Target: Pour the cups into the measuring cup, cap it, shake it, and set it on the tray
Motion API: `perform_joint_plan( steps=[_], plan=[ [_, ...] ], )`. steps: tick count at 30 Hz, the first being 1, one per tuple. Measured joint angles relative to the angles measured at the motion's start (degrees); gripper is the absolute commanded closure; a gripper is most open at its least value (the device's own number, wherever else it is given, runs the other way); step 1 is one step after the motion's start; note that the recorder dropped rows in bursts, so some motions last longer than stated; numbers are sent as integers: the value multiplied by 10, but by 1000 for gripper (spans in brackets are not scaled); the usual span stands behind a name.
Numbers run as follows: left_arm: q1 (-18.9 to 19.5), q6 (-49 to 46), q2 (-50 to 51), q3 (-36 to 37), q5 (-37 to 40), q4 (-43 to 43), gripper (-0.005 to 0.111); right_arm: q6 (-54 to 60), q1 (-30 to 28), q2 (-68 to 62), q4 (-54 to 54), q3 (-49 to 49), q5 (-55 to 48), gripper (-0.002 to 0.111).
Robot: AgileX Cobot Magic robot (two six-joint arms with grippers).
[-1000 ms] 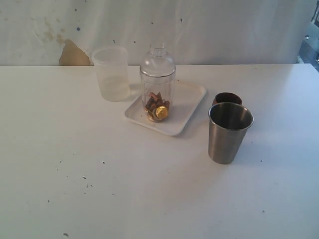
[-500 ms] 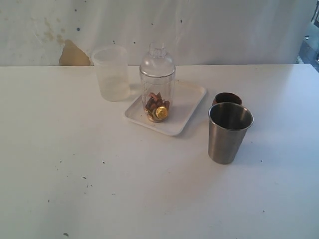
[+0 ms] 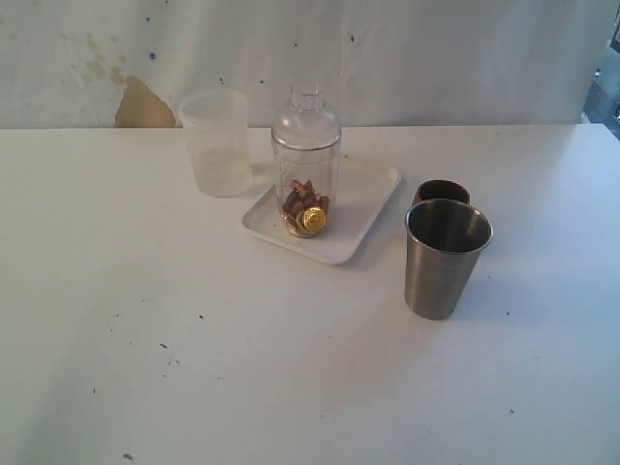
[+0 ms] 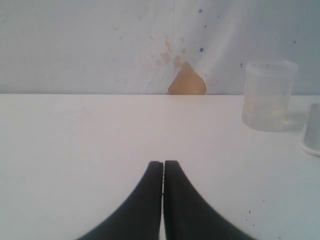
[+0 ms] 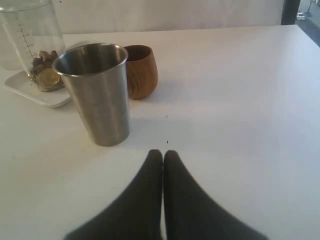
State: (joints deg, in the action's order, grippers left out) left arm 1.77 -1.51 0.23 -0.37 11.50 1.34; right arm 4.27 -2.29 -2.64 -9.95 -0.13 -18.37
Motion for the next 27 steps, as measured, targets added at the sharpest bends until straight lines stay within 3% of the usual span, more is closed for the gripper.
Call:
perform_joint_plan(
  steps=[27],
  plan=[
    [0,15,0,1,17,0,106,0,0,0,0,0,0,108]
  ],
)
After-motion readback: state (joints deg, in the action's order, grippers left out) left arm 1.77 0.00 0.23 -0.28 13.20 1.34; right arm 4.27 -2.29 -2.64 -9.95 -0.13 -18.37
